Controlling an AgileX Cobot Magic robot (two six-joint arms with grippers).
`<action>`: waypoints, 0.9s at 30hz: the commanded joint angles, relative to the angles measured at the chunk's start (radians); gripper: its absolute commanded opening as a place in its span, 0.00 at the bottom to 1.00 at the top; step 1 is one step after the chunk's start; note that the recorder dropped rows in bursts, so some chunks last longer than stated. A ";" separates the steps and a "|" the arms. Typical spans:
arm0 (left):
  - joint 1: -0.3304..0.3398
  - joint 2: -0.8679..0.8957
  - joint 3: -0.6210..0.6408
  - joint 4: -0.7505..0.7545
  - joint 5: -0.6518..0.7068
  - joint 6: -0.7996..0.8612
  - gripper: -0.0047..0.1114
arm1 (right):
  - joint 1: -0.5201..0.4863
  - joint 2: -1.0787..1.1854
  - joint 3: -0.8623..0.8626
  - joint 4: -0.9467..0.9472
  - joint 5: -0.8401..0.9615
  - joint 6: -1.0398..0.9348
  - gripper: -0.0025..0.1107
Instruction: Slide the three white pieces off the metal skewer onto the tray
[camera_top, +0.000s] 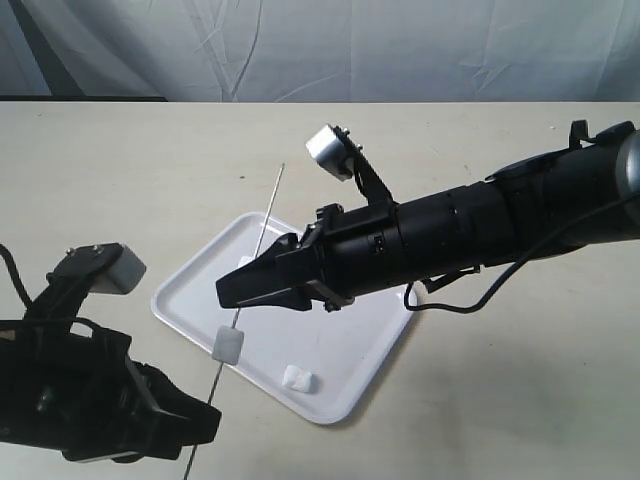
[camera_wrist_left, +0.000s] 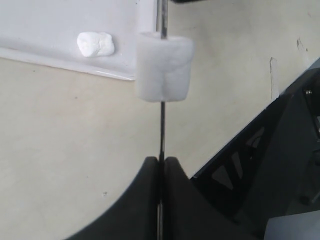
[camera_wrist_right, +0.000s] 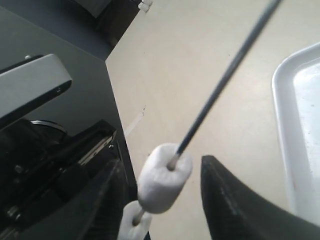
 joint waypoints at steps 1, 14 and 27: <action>-0.002 0.001 -0.005 -0.004 0.010 0.007 0.04 | -0.004 -0.008 -0.004 0.002 -0.018 0.000 0.29; -0.002 0.001 0.014 0.019 0.022 0.005 0.04 | -0.004 -0.008 -0.004 0.002 -0.027 0.000 0.23; -0.002 0.001 0.034 0.025 0.028 0.005 0.04 | -0.004 -0.008 -0.004 0.002 -0.063 0.000 0.21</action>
